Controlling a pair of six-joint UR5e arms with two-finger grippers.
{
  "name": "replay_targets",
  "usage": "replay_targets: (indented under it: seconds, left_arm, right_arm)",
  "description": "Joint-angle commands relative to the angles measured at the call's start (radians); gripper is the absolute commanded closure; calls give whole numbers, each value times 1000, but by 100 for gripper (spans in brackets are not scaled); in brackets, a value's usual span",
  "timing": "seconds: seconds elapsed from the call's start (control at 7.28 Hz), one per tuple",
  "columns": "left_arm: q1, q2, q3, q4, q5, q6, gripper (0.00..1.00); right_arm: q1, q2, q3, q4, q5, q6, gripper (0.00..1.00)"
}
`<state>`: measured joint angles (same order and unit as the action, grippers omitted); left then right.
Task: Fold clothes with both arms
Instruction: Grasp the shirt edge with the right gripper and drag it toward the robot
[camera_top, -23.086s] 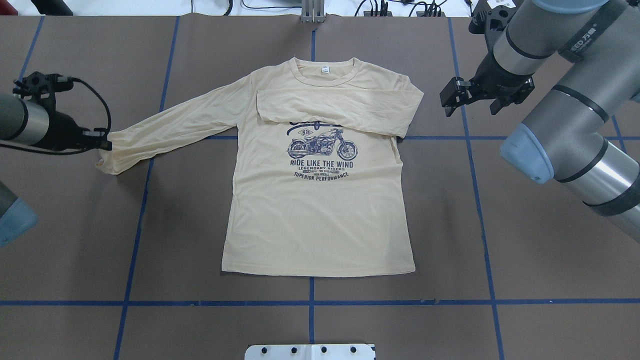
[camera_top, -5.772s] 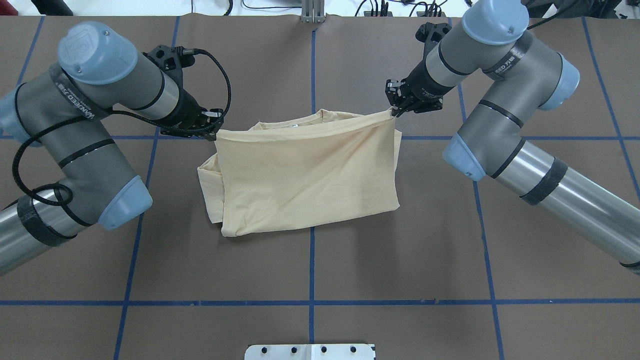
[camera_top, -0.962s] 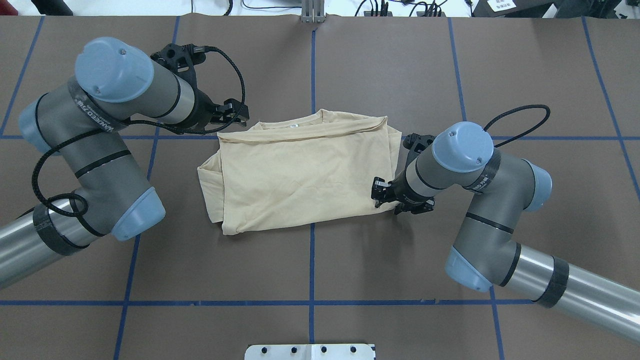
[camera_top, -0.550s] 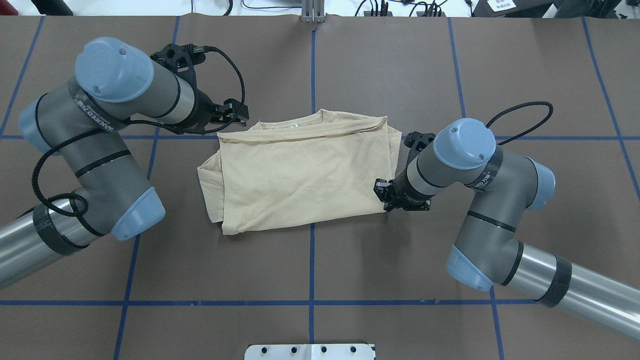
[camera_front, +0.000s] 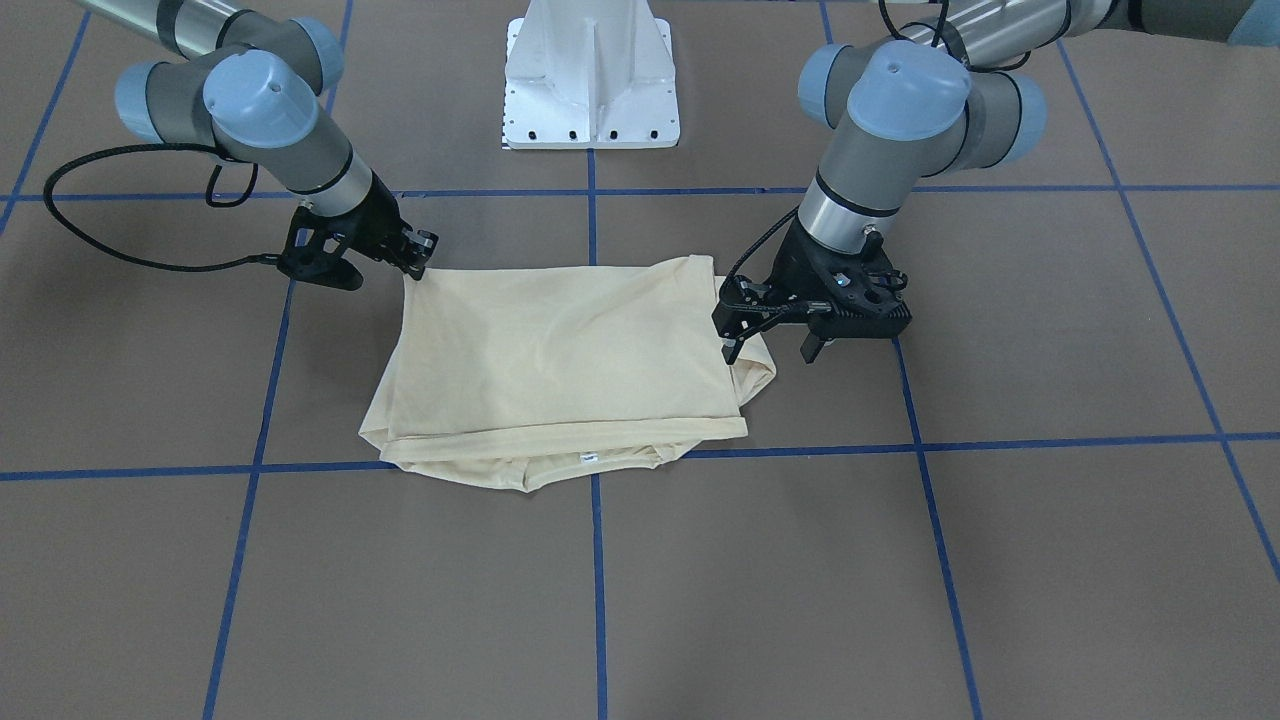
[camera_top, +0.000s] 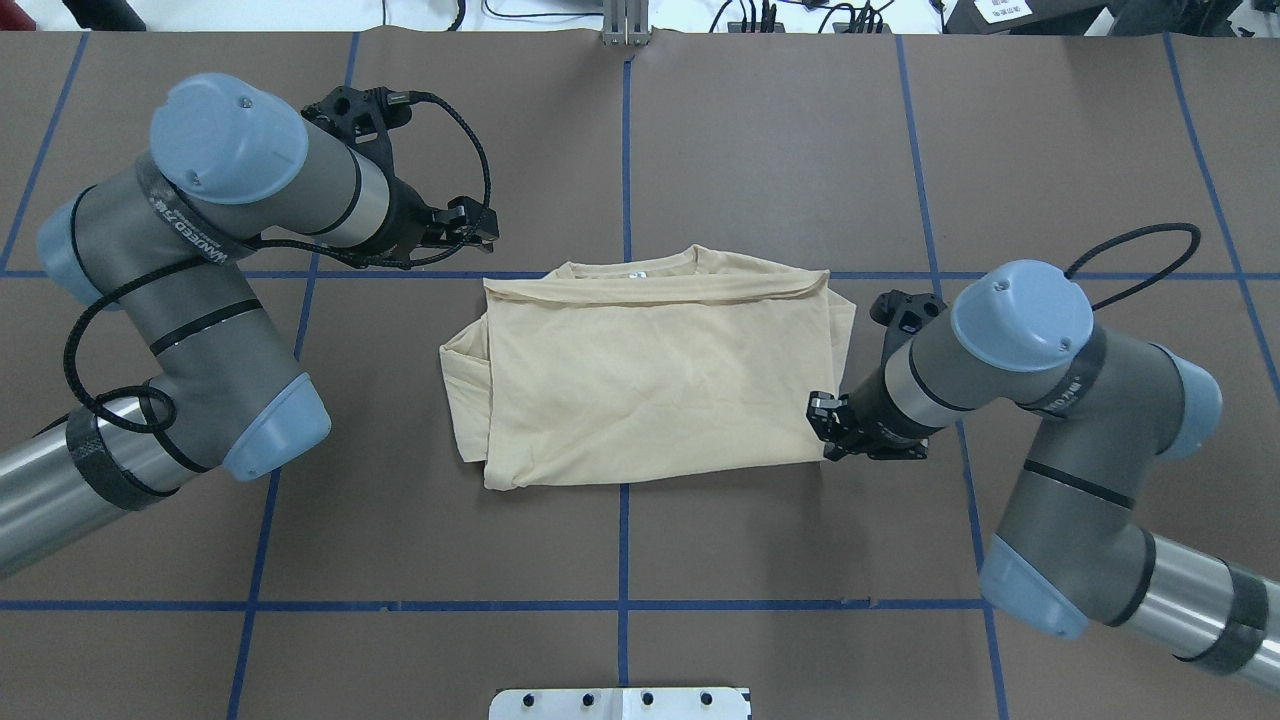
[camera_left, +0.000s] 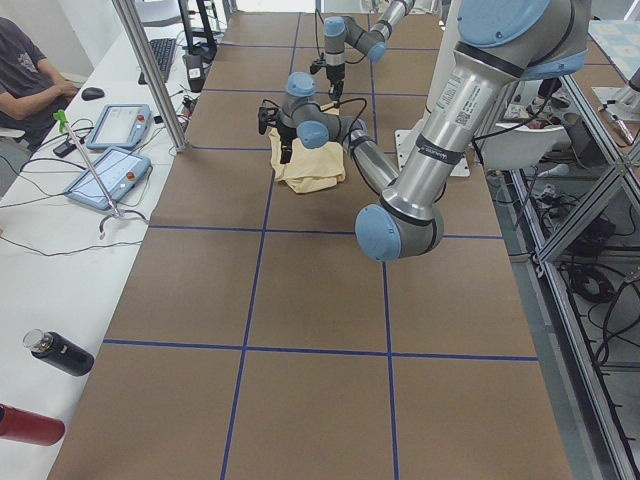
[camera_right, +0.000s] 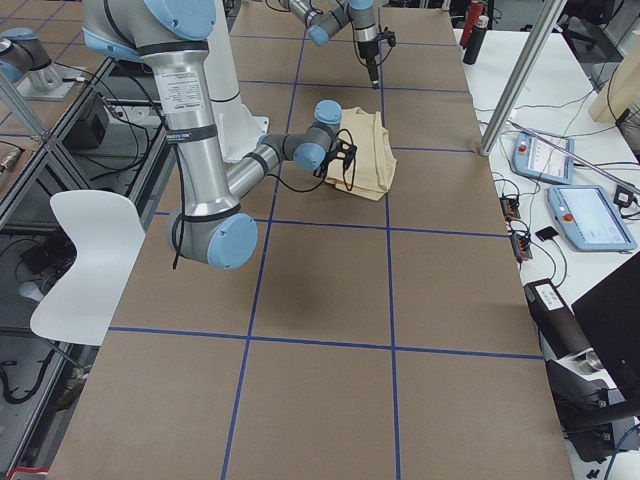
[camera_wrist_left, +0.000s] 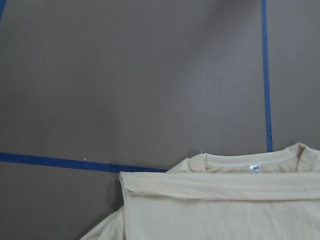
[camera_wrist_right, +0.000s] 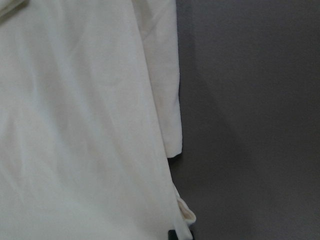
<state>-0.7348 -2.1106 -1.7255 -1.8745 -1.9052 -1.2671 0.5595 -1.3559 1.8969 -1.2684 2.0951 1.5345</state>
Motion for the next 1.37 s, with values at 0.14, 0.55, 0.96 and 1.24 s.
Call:
replay_targets:
  seconds: [0.14, 0.55, 0.96, 1.24]
  left_arm:
    - [0, 0, 0, 0, 0, 0, 0]
    - [0, 1, -2, 0, 2, 2, 0]
    - [3, 3, -11, 0, -2, 2, 0]
    - [58, 0, -49, 3, 2, -3, 0]
  right_arm:
    - [-105, -228, 179, -3, 63, 1, 100]
    - [-333, -255, 203, -2, 123, 212, 100]
    - [-345, -252, 205, 0, 120, 326, 1]
    - [-224, -240, 202, 13, 126, 314, 0]
